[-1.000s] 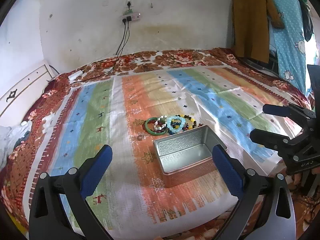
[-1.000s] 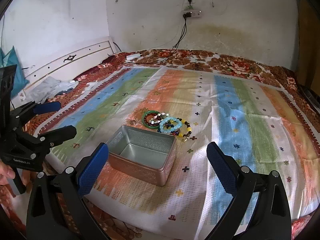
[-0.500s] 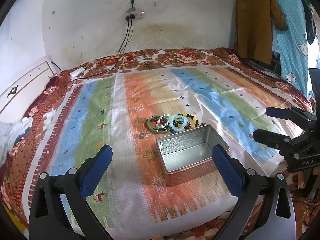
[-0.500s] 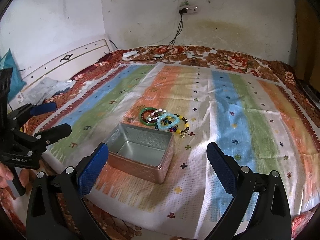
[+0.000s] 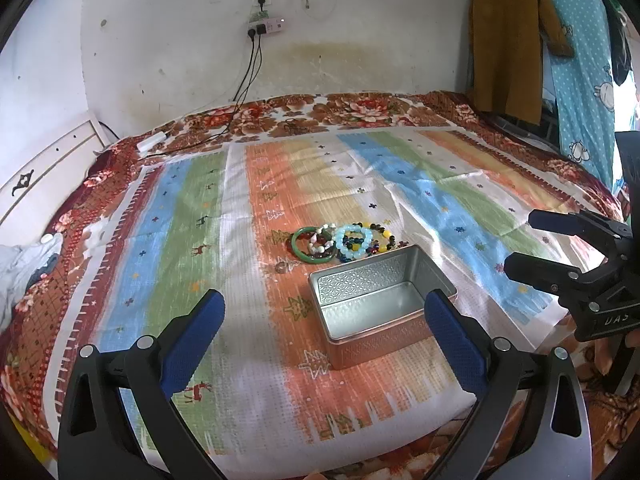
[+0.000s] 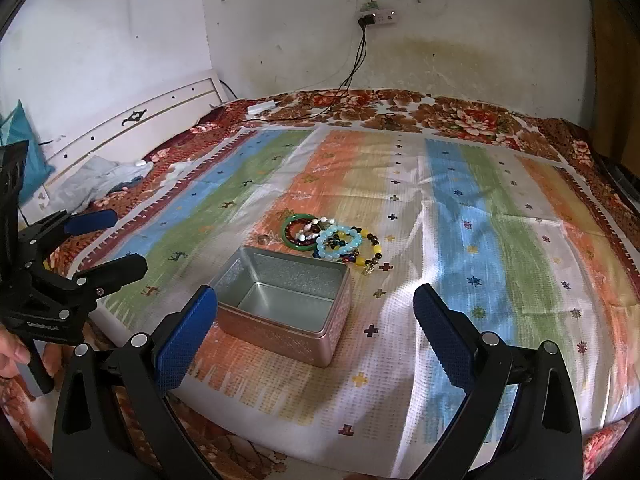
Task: Organize jewelry
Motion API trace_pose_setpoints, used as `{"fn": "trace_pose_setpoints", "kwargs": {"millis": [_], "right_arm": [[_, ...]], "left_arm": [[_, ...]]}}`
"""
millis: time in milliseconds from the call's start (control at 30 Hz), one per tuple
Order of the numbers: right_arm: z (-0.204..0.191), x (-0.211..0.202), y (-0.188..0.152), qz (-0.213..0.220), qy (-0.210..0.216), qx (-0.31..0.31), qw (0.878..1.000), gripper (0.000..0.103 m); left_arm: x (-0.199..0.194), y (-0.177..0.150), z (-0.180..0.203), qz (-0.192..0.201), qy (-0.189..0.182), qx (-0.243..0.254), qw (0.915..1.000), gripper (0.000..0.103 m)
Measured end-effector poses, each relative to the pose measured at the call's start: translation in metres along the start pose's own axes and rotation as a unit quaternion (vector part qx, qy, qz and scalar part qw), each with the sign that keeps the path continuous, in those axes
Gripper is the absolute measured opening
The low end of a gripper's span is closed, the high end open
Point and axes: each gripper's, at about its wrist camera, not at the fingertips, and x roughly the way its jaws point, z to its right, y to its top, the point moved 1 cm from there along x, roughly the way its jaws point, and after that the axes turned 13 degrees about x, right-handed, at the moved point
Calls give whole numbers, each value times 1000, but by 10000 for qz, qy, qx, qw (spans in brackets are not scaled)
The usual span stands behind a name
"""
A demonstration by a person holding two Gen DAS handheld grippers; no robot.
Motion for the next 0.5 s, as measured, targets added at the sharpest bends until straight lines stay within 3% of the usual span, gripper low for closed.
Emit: {"fn": "trace_pose_setpoints", "kwargs": {"millis": [500], "right_arm": [[5,4,2,-33,-62,71,9999,99]], "left_arm": [[3,-1,0,-82,1,7,10000,98]]}}
